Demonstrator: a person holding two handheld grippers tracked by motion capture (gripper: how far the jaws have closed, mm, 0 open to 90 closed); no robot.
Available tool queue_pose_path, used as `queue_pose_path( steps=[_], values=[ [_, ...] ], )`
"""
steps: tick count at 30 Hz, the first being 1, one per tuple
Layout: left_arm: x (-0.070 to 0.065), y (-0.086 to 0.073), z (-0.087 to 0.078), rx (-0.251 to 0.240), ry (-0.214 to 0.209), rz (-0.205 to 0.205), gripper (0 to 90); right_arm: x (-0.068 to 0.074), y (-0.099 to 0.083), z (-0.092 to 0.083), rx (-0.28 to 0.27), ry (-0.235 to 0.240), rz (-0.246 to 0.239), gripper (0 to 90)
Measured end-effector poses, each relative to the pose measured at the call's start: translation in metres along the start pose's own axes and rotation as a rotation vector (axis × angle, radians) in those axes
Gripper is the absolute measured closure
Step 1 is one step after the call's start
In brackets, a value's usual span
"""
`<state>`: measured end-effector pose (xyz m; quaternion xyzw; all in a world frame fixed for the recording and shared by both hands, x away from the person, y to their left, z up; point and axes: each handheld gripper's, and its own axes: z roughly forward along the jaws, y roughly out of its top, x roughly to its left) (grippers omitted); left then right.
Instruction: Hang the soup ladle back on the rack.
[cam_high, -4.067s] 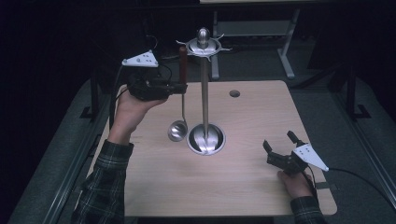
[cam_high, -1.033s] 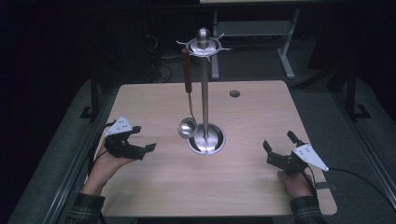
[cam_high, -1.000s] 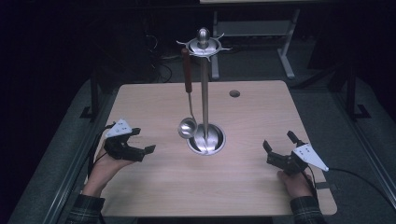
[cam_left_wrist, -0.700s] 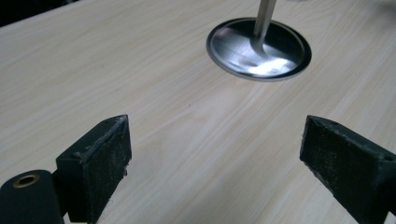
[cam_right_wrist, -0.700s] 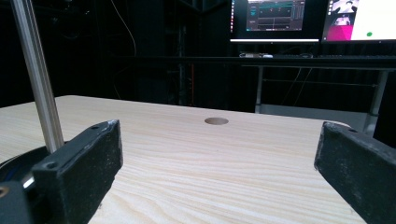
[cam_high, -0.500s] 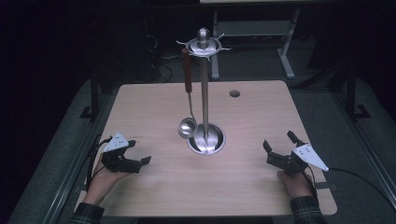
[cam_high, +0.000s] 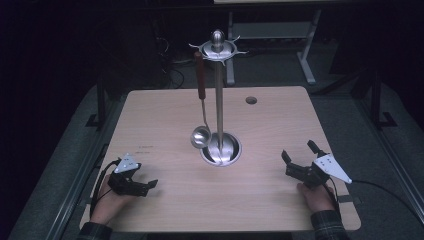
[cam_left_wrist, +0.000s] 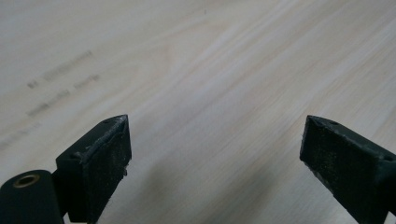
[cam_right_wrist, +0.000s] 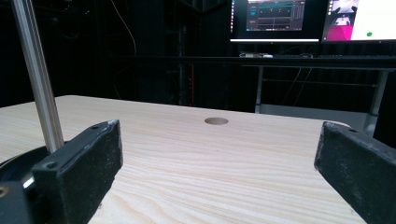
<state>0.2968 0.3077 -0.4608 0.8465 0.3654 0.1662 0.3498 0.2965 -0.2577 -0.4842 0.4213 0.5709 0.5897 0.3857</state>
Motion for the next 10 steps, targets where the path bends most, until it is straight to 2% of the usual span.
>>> queue_pose_path(
  steps=[1, 4, 10],
  values=[
    [-0.0004, -0.0009, 0.0026, -0.001, 0.001, -0.01, 8.8, 0.0, 0.0, 0.0, 0.0, 0.0, 0.0, 0.2],
    [0.0008, -0.0001, 0.0008, 0.0, 0.002, 0.005, 8.8, -0.0001, -0.0001, 0.0, 0.0, 0.0, 0.0, 0.2],
    [0.0013, -0.0006, 0.001, 0.002, 0.003, 0.002, 8.8, -0.0001, 0.0, 0.0, 0.0, 0.0, 0.0, 0.2]
  ],
)
